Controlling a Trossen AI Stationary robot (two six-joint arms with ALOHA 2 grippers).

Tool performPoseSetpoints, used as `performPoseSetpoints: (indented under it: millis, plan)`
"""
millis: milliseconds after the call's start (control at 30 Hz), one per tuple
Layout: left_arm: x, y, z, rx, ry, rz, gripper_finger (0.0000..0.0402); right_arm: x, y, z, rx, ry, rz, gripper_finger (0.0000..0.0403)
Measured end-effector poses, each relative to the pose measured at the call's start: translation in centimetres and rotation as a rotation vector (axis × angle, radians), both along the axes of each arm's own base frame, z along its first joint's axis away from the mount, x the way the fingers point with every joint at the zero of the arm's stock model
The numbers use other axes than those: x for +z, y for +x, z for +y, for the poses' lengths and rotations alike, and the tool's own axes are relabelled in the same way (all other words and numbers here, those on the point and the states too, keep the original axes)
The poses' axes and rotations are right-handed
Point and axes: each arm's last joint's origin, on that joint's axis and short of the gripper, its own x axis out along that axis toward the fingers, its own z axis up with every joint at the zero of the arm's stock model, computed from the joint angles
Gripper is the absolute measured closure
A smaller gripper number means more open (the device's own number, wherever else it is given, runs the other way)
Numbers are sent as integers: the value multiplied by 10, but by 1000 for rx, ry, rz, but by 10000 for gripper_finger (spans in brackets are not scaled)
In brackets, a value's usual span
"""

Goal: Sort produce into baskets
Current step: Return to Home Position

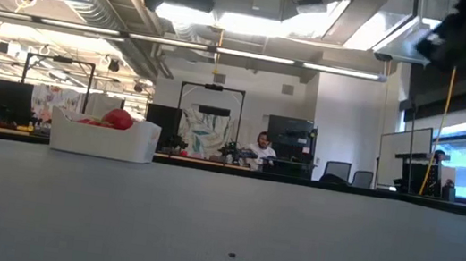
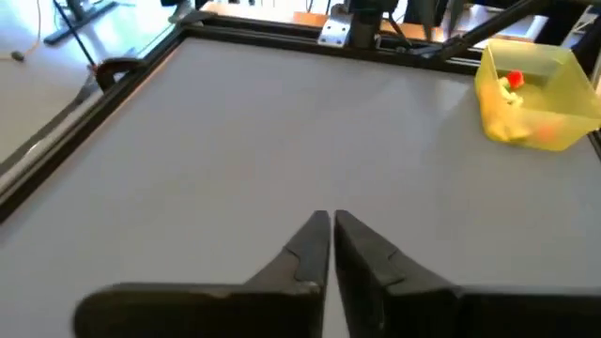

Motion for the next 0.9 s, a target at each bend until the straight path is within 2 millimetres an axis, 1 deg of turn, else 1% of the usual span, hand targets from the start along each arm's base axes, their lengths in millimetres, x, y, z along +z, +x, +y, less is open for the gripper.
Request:
performPoseSetpoints:
  millis: [67,167,233,300,400,467,533,600,667,767,833,900]
  plan:
    - [-2,-7,6,-10,-1,0,395,6,1,-17,-9,-9,-52,343]
    - [-6,-21,15,-18,-28,-19,389,17,-2,-41,-30,2,-166,378]
    - [-12,-33,19,-25,-40,-46,389,18,-8,-54,-42,6,-239,395]
    - [-15,-45,22,-28,-46,-102,395,16,-15,-63,-49,19,-305,396]
    - [-21,-64,25,-39,-33,-201,399,7,-27,-74,-78,30,-389,384]
    - [-24,-77,26,-45,-26,-266,394,1,-38,-77,-124,33,-480,380]
    - [-24,-89,28,-39,-31,-326,389,0,-48,-80,-175,27,-610,380]
    - [-24,-99,31,-8,-38,-364,385,-9,-59,-80,-228,32,-680,381]
    - [-25,-108,33,11,-22,-362,383,-13,-69,-80,-271,48,-721,382]
    - [-26,-116,34,10,-14,-337,383,-19,-81,-78,-314,57,-729,383]
    - [-25,-118,35,25,-44,-350,383,-19,-86,-77,-326,55,-756,384]
    - [-28,-120,35,19,-14,-324,383,-20,-89,-77,-335,71,-764,384]
